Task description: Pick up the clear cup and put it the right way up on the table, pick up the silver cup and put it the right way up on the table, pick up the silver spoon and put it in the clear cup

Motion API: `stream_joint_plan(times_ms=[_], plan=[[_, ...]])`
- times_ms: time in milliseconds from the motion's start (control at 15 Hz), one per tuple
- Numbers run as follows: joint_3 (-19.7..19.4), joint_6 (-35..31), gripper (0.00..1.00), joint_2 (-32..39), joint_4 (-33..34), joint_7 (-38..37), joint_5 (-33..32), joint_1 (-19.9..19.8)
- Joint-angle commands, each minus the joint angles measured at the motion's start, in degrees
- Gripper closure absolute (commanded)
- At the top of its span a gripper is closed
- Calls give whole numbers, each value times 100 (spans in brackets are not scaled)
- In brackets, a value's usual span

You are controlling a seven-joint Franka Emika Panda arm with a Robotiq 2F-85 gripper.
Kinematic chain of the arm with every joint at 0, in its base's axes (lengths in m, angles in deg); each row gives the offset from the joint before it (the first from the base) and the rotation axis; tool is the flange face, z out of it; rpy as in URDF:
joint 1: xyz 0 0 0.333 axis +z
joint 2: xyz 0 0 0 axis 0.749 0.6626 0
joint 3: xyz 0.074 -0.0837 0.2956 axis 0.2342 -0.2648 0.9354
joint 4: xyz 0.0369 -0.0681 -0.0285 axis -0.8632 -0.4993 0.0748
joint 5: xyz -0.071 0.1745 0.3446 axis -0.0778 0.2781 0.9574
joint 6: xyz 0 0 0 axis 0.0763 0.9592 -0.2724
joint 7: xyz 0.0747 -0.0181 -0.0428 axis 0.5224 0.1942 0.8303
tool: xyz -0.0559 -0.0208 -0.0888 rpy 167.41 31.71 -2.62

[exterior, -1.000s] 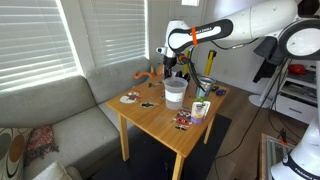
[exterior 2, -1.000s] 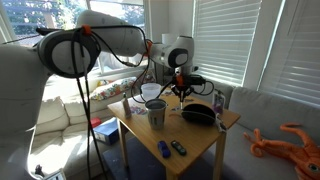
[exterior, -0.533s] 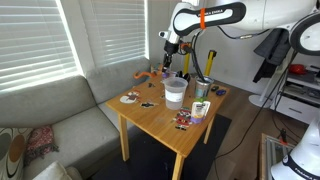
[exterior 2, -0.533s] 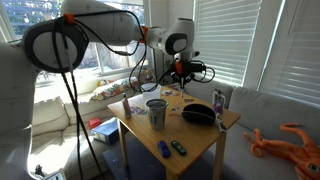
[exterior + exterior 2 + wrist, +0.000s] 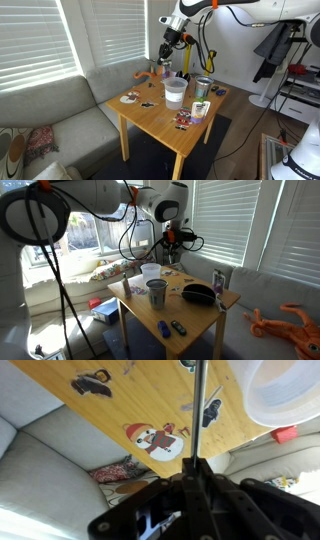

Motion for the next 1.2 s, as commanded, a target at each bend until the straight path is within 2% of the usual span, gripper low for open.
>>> stream_joint_plan(times_ms=[0,67,267,333,533,733,1000,1133], plan=[[-74,187,98,-388,-365,377,204,53],[-104,156,92,-133,-53,243,151,94],[-116,155,92,-218,-154,246,152,108],[-117,155,98,-218,-164,248,152,108],[-51,359,98,-388,-279,930,829,-29],[-44,888,98,-578,-346,1659,1515,-78],[-181,1930,98,-745,-433,2279,1491,41],[-233,2071,98,-778,-534,2535,1589,60]])
